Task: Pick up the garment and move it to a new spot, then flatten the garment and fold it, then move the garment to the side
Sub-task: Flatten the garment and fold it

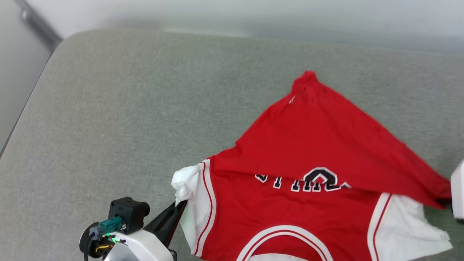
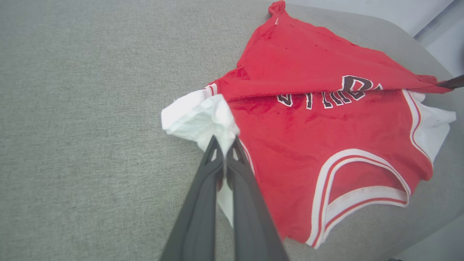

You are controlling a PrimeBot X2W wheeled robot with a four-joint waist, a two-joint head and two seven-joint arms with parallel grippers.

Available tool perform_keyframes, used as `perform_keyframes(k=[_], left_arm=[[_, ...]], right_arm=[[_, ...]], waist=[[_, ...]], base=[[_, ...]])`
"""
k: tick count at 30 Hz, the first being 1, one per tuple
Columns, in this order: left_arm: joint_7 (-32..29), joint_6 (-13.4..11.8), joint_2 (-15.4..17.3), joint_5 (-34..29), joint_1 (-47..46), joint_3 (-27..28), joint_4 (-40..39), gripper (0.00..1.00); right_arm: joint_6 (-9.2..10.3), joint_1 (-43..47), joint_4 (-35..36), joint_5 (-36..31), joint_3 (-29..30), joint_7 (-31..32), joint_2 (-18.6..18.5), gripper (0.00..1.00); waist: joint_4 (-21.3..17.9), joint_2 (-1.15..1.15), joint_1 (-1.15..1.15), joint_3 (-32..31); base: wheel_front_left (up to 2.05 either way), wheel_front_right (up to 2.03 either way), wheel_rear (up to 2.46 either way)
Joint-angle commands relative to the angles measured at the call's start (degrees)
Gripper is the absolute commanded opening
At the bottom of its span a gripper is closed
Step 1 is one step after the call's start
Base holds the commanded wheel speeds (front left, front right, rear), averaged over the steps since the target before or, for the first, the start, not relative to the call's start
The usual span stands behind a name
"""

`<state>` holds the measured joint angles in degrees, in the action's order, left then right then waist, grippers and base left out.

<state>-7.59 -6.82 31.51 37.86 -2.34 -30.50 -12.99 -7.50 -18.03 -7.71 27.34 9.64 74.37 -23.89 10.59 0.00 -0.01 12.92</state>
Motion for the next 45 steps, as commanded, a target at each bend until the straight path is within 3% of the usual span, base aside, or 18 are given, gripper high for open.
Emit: perform_keyframes(k=[1,13,25,26,27,34,45], left_arm=[[0.50,-0.37,-0.21,0.19,0.84,0.28,0.21,0.00],[3.63,-2.34,-0.88,2.13,4.44,2.25,1.34,0.00],[4.16,-2.52,-1.66,2.32,4.07,1.81,1.47,0.00],[4.11,-2.46,-1.66,2.27,3.93,1.75,1.41,0.00],[4.09,-2.42,-1.63,2.22,3.81,1.72,1.32,0.00],[4.09,-2.30,-1.60,1.64,2.63,1.47,0.36,0.00],[3.95,-1.63,-2.81,0.49,-0.51,-0.12,-1.74,0.00]], right_arm=[[0.02,2.17,0.75,0.76,0.26,-0.39,0.46,0.00],[0.02,20.57,10.03,4.24,3.59,-3.87,3.53,0.00],[0.02,25.36,9.89,4.29,3.37,-7.46,4.71,0.00],[0.02,24.95,9.92,4.34,3.24,-7.80,4.38,0.43],[0.02,24.53,10.00,4.30,2.83,-8.08,3.89,1.00],[0.02,19.17,12.45,6.38,-0.85,-9.79,-0.02,1.00],[0.02,2.51,13.36,4.79,-7.18,-7.93,-1.64,1.00]], waist=[[-2.55,0.00,0.01,-2.85],[-5.70,0.00,0.01,-7.37],[-5.55,0.00,0.01,-7.46],[-5.45,0.00,0.01,-7.41],[-5.36,0.00,0.01,-7.32],[-3.77,0.00,0.01,-5.57],[0.95,0.00,0.01,0.05]], base=[[0.00,0.00,0.00],[0.00,0.00,0.00],[0.00,0.00,0.00],[0.00,0.00,0.00],[0.00,0.00,0.00],[0.00,0.00,0.00],[0.00,0.00,0.00]])
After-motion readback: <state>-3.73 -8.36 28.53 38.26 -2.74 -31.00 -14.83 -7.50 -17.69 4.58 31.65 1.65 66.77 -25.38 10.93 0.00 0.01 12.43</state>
